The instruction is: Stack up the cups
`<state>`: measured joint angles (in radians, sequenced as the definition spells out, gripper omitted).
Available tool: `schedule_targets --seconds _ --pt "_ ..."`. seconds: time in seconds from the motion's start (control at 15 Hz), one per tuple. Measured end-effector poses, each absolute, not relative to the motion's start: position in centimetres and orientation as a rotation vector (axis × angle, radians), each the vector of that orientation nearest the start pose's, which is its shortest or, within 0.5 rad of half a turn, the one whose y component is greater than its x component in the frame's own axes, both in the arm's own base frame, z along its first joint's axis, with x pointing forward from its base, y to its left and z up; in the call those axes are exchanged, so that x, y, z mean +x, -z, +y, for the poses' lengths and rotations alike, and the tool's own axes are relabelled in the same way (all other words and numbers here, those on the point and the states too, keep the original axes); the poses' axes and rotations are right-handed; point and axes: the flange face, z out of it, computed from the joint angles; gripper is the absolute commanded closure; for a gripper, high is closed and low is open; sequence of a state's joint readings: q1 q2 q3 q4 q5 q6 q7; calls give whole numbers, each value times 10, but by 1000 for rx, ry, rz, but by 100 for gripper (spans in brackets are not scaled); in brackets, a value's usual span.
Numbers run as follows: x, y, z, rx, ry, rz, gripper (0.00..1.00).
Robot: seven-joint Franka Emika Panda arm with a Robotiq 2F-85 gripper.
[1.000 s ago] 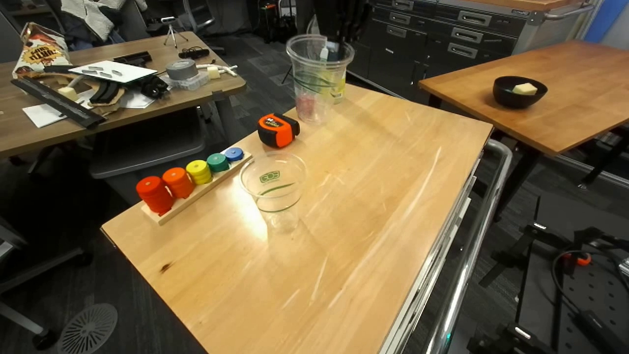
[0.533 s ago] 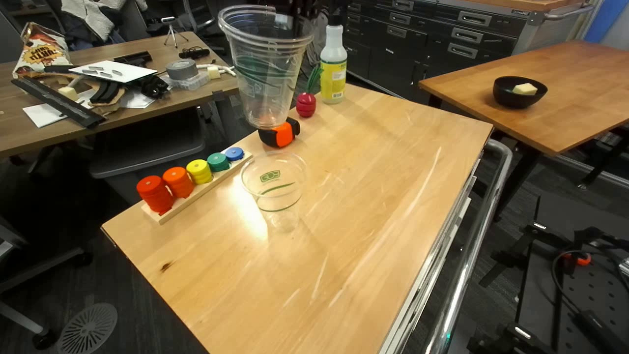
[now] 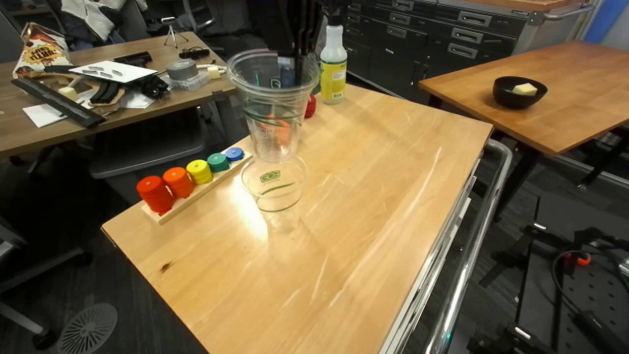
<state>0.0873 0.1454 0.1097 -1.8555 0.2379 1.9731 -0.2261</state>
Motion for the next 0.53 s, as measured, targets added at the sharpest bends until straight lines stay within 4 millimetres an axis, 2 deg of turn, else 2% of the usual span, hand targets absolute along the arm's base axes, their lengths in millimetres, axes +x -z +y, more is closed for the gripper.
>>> schedule_targets --seconds 0.53 --pt "591 -394 124 -2838 -134 -543 99"
